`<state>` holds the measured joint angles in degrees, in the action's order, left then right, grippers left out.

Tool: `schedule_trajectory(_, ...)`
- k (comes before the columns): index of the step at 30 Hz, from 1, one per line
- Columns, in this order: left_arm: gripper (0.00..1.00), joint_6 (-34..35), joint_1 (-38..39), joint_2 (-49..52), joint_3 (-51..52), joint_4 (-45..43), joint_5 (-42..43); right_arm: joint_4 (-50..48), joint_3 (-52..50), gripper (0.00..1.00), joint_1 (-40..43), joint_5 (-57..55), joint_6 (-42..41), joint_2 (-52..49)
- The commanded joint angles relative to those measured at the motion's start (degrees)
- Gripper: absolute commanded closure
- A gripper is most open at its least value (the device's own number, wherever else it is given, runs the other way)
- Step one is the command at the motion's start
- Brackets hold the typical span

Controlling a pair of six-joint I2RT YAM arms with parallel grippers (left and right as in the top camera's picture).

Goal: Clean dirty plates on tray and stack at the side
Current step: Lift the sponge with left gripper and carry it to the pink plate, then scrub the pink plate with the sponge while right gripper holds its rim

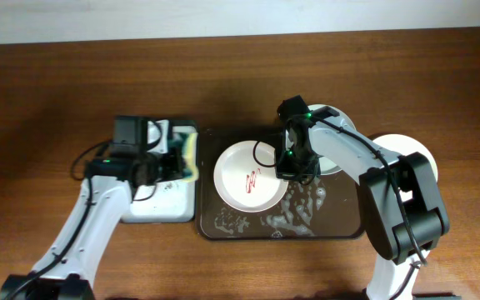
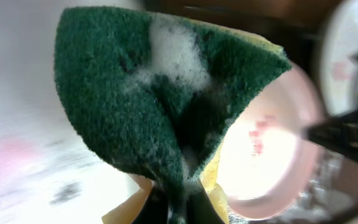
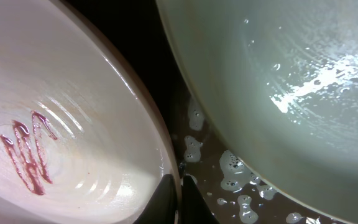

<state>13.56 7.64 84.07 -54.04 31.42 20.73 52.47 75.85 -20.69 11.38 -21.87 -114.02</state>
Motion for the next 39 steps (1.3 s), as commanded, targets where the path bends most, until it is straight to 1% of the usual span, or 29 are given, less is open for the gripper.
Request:
schedule_trajectory(1,1.00,8.70,5.05,2.71,0.17,-3.28,6.12,0.70,-0.33,0.96,-0.35,-0.90,0.63,1.03)
schedule_trajectory(3,1.00,13.07,7.89,4.79,0.17,-5.99,6.58,0.70,-0.33,0.96,-0.35,-0.90,0.61,1.03)
schedule_trajectory(6,1.00,15.87,11.74,8.46,0.17,-12.66,11.06,0.70,-0.33,0.96,-0.35,-0.90,0.63,1.03)
schedule_trajectory(8,1.00,18.91,13.66,10.80,0.17,-16.15,12.63,0.70,-0.33,0.96,-0.35,-0.90,0.63,1.03)
schedule_trajectory(13,1.00,27.17,17.20,16.68,0.17,-21.24,13.18,0.70,-0.33,0.96,-0.35,-0.90,0.66,1.03)
schedule_trajectory(17,1.00,31.19,19.30,20.06,0.17,-25.14,13.18,0.68,-0.33,0.96,-0.35,-0.90,0.66,1.03)
schedule_trajectory(21,1.00,32.28,20.46,21.22,0.17,-26.69,12.37,0.70,-0.33,0.96,-0.35,-0.90,0.66,1.03)
schedule_trajectory(24,1.00,32.28,21.16,21.35,0.17,-26.67,9.70,0.68,-0.33,0.96,-0.35,-0.90,0.66,1.03)
schedule_trajectory(28,1.00,32.26,22.80,21.35,0.17,-25.64,3.10,0.68,-0.33,0.96,-0.35,-0.90,0.66,1.03)
schedule_trajectory(31,0.98,32.26,24.68,21.35,0.17,-23.50,-3.19,0.68,-0.33,0.96,-0.35,-0.90,0.63,1.03)
schedule_trajectory(32,0.97,32.24,25.11,21.35,0.17,-23.43,-3.91,0.68,-0.33,0.96,-0.35,-0.90,0.63,1.03)
schedule_trajectory(34,0.92,32.22,26.03,21.35,0.17,-23.17,-6.16,0.70,-0.33,0.96,-0.35,-0.87,0.63,1.03)
schedule_trajectory(38,0.93,32.24,26.60,21.35,0.17,-20.90,-12.55,0.72,-0.33,0.96,-0.35,-0.90,0.66,1.03)
schedule_trajectory(39,0.95,32.24,26.58,21.35,0.17,-20.20,-14.47,0.72,-0.33,0.96,-0.35,-0.87,0.63,1.03)
